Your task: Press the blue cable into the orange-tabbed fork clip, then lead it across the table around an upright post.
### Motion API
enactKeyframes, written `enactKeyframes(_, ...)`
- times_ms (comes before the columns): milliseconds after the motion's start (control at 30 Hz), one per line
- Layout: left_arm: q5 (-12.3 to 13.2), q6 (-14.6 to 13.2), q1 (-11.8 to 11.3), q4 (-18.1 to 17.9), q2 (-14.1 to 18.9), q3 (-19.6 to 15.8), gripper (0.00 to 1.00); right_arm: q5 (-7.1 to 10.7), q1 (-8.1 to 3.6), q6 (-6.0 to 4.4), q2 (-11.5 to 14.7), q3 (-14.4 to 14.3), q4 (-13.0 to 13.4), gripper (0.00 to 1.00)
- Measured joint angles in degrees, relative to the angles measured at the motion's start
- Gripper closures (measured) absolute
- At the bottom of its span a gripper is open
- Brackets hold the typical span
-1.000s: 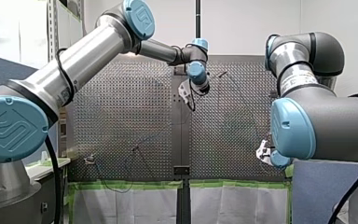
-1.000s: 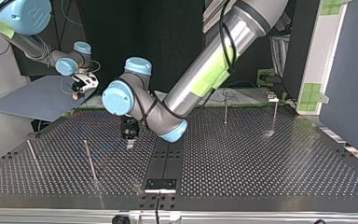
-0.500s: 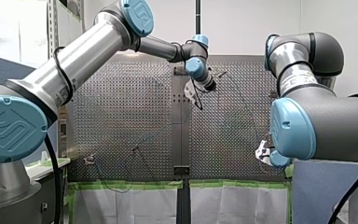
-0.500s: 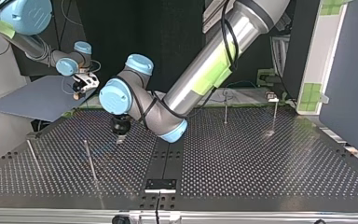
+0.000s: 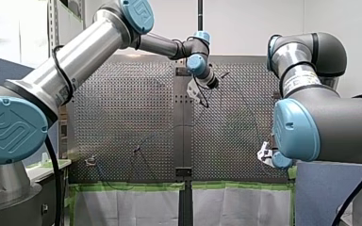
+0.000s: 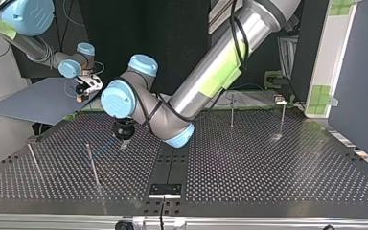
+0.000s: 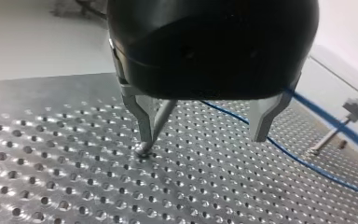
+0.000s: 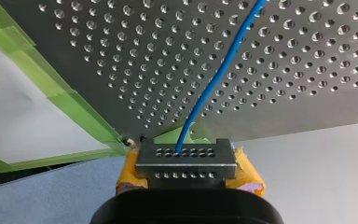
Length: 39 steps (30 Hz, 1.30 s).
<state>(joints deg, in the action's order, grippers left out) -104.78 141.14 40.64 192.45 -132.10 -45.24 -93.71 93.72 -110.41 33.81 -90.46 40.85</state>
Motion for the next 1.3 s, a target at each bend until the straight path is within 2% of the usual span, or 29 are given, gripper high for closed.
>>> enactKeyframes(367,1.5,6.3,0.9,0.1,0.7,0.0,0.0,0.0,0.01,0.16,0.0,0.0,-0.1,1.0)
enactKeyframes(500,1.7,7.2,1.4,0.2,0.8,0.0,0.0,0.01,0.01,0.18,0.0,0.0,-0.2,1.0)
enactKeyframes(1000,-0.3,5.5,3.1,2.1,3.5,0.0,0.0,0.0,0.1,0.18,0.0,0.0,-0.6,1.0)
enactKeyframes(1300,-1.2,1.8,5.2,4.8,5.4,-0.1,0.0,0.0,0.18,0.32,0.0,0.0,-0.8,1.0)
